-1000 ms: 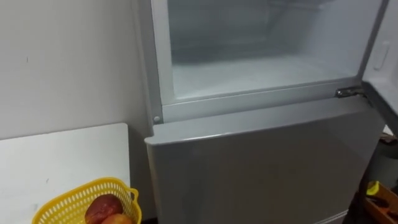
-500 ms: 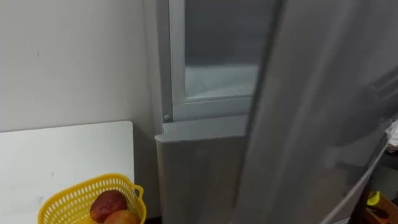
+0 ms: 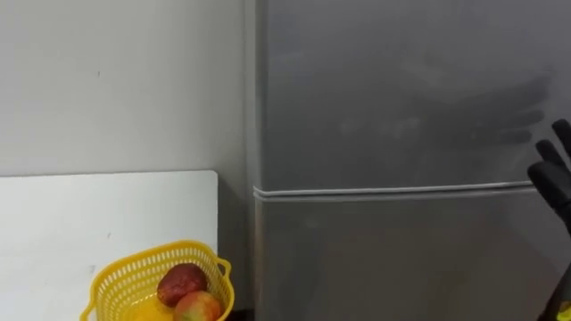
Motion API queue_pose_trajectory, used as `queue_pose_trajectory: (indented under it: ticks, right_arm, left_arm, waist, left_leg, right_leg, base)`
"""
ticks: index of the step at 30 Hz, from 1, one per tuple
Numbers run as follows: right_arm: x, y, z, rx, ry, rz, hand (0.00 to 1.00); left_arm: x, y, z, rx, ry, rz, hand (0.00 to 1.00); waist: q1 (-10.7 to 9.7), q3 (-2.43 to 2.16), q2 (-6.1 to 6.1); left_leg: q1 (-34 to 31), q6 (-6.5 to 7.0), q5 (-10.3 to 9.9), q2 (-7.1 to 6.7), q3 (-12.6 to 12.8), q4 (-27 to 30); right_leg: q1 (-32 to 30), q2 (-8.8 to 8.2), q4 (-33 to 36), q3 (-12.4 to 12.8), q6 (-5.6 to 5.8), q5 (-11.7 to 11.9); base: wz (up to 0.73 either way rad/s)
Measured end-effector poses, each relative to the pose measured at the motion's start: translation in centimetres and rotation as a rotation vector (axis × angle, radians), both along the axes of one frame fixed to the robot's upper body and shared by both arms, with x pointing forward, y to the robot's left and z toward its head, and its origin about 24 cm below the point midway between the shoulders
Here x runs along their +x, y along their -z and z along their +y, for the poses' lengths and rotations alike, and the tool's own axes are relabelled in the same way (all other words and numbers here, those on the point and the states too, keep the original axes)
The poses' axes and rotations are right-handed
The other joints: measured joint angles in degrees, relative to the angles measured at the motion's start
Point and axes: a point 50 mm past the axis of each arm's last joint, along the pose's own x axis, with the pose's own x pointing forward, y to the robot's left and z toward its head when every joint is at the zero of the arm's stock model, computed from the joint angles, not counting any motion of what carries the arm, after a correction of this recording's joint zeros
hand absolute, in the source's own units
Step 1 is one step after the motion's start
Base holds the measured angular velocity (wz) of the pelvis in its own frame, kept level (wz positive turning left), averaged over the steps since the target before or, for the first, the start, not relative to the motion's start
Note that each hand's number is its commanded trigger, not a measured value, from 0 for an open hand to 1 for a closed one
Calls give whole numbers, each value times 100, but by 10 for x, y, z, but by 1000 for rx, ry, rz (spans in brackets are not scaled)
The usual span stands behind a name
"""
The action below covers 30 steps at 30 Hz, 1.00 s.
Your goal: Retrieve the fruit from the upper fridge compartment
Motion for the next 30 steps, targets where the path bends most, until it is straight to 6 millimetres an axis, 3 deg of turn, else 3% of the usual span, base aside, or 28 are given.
queue_pose_trajectory:
  ticks: [22,30]
  right_arm:
    - [0,-1,0,-1,11,6,0]
    - [-1,3,-11,-15,172,99,0]
  left_arm:
    - [5,-1,3,2,6,-20,0]
    - [6,-2,7,47,0,-29,0]
  waist:
    - [-68,-5,-19]
    - [-199,24,38]
  left_leg:
    - [-46,-1,-3,8,-30,52]
    - [-8,-1,-3,19,-39,30]
  right_leg:
    - [18,-7,1,-88,-2,4]
    - [57,-9,-9,-90,-2,8]
  base:
    - [1]
    - [0]
